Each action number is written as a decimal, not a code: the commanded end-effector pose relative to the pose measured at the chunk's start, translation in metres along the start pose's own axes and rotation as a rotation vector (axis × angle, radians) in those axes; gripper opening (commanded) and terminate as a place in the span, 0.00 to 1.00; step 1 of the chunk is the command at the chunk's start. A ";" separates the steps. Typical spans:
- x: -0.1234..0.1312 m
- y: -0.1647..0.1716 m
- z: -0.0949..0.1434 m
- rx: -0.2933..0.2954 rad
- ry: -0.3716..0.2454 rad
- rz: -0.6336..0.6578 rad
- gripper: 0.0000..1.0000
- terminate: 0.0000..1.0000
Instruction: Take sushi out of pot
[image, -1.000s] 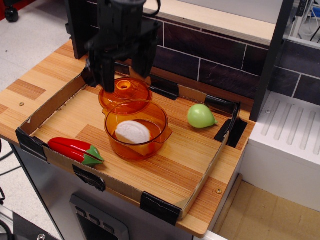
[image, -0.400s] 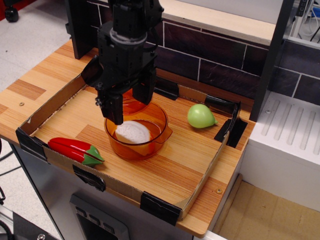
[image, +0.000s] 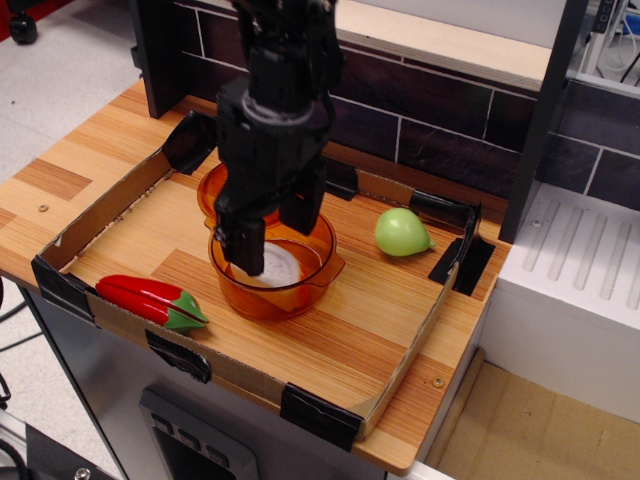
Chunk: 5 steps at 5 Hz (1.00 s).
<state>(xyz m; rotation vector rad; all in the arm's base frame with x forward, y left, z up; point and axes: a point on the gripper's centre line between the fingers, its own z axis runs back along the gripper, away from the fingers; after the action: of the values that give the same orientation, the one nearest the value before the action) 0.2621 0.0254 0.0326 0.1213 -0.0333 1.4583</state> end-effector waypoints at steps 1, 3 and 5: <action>-0.013 -0.006 -0.001 -0.023 0.004 0.012 1.00 0.00; -0.013 -0.010 -0.012 -0.030 -0.003 0.011 1.00 0.00; -0.009 -0.008 -0.006 -0.029 0.003 0.019 0.00 0.00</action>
<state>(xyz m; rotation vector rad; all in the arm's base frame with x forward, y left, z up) 0.2619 0.0223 0.0110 0.1286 -0.0149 1.4686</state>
